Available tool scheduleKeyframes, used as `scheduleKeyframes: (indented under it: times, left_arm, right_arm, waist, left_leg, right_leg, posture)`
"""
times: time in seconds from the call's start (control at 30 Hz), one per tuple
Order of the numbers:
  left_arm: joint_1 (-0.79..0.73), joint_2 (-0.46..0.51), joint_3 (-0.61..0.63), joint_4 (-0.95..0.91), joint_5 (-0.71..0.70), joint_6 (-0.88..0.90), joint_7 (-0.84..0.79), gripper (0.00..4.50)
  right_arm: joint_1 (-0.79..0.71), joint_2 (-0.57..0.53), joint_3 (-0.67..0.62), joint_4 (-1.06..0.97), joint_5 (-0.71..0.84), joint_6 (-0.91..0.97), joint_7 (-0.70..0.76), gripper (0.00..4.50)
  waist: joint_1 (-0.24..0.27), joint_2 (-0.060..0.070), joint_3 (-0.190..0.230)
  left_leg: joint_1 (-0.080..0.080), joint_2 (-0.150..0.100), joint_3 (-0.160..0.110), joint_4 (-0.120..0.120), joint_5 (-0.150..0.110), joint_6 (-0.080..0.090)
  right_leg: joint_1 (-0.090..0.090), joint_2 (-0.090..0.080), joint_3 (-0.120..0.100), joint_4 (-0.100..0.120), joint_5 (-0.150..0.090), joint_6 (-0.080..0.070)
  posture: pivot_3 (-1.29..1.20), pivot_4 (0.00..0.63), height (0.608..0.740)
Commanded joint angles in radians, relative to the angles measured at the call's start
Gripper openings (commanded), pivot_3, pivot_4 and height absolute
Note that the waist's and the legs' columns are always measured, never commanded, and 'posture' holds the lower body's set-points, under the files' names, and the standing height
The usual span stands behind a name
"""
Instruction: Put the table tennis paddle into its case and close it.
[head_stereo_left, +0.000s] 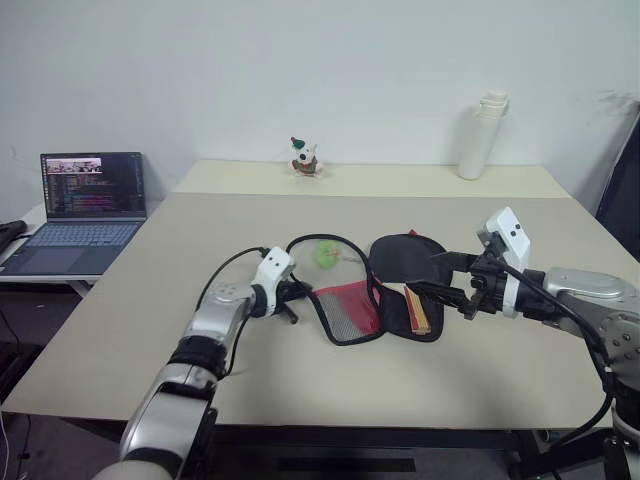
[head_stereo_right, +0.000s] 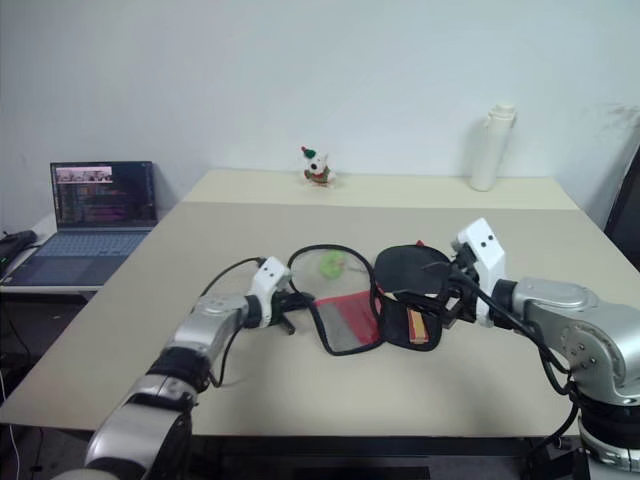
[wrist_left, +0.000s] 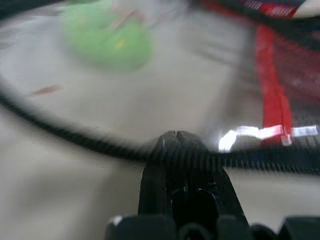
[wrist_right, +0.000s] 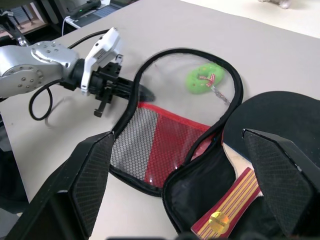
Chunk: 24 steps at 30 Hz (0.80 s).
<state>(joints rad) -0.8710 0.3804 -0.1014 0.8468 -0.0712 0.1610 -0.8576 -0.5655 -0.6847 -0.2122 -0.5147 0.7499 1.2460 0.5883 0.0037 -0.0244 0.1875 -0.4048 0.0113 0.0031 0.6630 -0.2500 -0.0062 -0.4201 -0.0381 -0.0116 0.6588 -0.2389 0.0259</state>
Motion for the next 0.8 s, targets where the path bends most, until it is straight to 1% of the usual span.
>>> scheduleKeyframes:
  times: [0.03, 0.17, 0.27, 0.33, 0.47, 0.57, 0.7, 0.8]
  left_arm:
    - [-0.113, -0.039, 0.007, 0.075, 0.011, -0.074, -0.003, 0.04]
    - [-0.248, -0.136, -0.01, 0.181, 0.034, -0.134, -0.014, 0.04]
    - [-0.337, -0.215, -0.037, 0.286, 0.084, -0.186, 0.027, 0.04]
    - [-0.375, -0.256, -0.038, 0.341, 0.103, -0.208, 0.055, 0.04]
    - [-0.429, -0.326, -0.036, 0.415, 0.134, -0.23, 0.105, 0.04]
    - [-0.446, -0.353, -0.029, 0.441, 0.152, -0.239, 0.143, 0.04]
    - [-0.439, -0.348, -0.018, 0.446, 0.161, -0.255, 0.156, 0.04]
    - [-0.414, -0.307, 0.03, 0.42, 0.119, -0.27, 0.117, 0.04]
  right_arm:
    - [0.009, -0.043, -0.031, -0.012, 0.011, -0.032, 0.013, 4.5]
    - [0.037, -0.11, -0.072, -0.001, 0.016, -0.038, 0.033, 4.5]
    - [0.064, -0.174, -0.121, 0.01, 0.012, -0.046, 0.047, 4.5]
    - [0.081, -0.205, -0.151, 0.009, 0.021, -0.04, 0.052, 4.5]
    - [0.129, -0.249, -0.203, -0.01, 0.04, -0.024, 0.053, 4.5]
    - [0.147, -0.246, -0.223, -0.025, 0.048, -0.018, 0.028, 4.5]
    - [0.148, -0.217, -0.219, -0.014, 0.039, -0.027, -0.014, 4.5]
    - [0.111, -0.128, -0.159, 0.034, 0.028, -0.037, -0.072, 4.5]
  waist:
    - [-0.002, 0.0, 0.0]
    - [0.001, -0.001, 0.0]
    - [0.008, -0.001, 0.0]
    - [0.01, -0.001, 0.001]
    - [-0.004, -0.001, 0.001]
    - [-0.007, -0.001, 0.001]
    - [-0.007, -0.001, 0.001]
    - [-0.01, -0.001, 0.001]
  left_leg:
    - [0.0, 0.0, 0.0, 0.0, 0.0, 0.0]
    - [-0.003, -0.001, 0.0, 0.0, 0.0, 0.0]
    - [-0.005, -0.002, 0.0, 0.001, 0.0, 0.0]
    - [-0.006, -0.002, 0.001, 0.001, 0.0, 0.001]
    - [-0.007, -0.002, 0.0, 0.0, -0.001, 0.002]
    - [-0.007, -0.001, 0.0, 0.0, -0.002, 0.003]
    - [-0.007, -0.001, 0.0, 0.0, -0.001, 0.003]
    - [-0.007, -0.001, 0.0, 0.001, -0.001, 0.003]
  right_leg:
    - [0.0, 0.0, 0.0, 0.0, 0.0, 0.0]
    - [-0.001, 0.0, -0.001, -0.002, 0.001, -0.001]
    - [-0.001, 0.0, -0.003, -0.003, 0.001, 0.0]
    - [-0.001, 0.0, -0.003, -0.006, 0.002, 0.001]
    - [-0.001, 0.001, -0.001, -0.011, 0.004, 0.002]
    - [-0.002, 0.002, -0.001, -0.011, 0.004, 0.002]
    - [-0.002, 0.002, -0.001, -0.01, 0.004, 0.002]
    - [-0.002, 0.002, 0.0, -0.01, 0.004, 0.003]
  posture:
    - [0.0, 0.15, 0.74]
    - [0.0, 0.15, 0.74]
    - [0.0, 0.15, 0.74]
    - [0.0, 0.15, 0.74]
    - [0.0, 0.15, 0.74]
    - [0.0, 0.15, 0.74]
    - [0.0, 0.15, 0.74]
    - [0.0, 0.15, 0.74]
